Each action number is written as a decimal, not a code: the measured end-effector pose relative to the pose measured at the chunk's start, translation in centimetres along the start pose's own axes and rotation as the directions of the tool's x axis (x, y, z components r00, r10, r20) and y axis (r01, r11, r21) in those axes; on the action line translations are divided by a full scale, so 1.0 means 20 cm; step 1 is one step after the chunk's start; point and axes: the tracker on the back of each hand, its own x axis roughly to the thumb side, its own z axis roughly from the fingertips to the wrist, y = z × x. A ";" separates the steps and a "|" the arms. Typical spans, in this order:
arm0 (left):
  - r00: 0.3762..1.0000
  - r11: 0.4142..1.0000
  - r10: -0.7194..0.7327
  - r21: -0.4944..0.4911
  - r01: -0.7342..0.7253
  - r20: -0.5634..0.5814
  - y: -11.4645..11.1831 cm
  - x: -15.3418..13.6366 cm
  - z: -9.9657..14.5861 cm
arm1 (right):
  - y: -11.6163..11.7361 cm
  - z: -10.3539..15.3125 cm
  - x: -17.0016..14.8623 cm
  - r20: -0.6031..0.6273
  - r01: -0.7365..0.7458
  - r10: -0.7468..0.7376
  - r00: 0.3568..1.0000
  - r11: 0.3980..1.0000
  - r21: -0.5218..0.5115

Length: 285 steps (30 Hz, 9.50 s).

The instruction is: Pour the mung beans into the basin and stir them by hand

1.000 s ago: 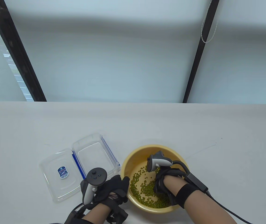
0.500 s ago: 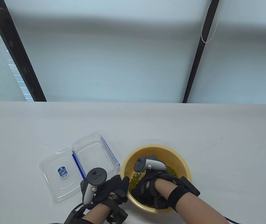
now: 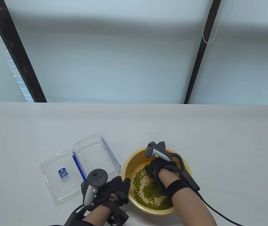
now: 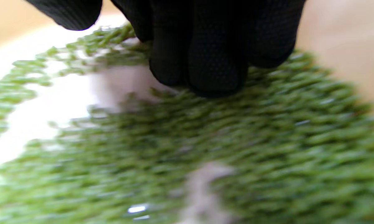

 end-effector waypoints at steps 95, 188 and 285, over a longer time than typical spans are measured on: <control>1.000 1.000 0.001 -0.004 -0.001 0.012 0.00 0.00 -0.01 | -0.01 -0.02 0.10 0.026 0.136 -0.137 0.990 0.990 0.040; 1.000 1.000 0.005 -0.010 -0.005 0.011 0.00 0.00 -0.02 | 0.09 0.04 0.19 0.219 0.266 -0.340 0.914 0.914 0.306; 0.492 0.640 -0.769 0.512 0.573 0.410 0.13 0.34 0.31 | 0.28 0.74 -0.39 0.655 0.518 0.015 0.756 0.598 -0.611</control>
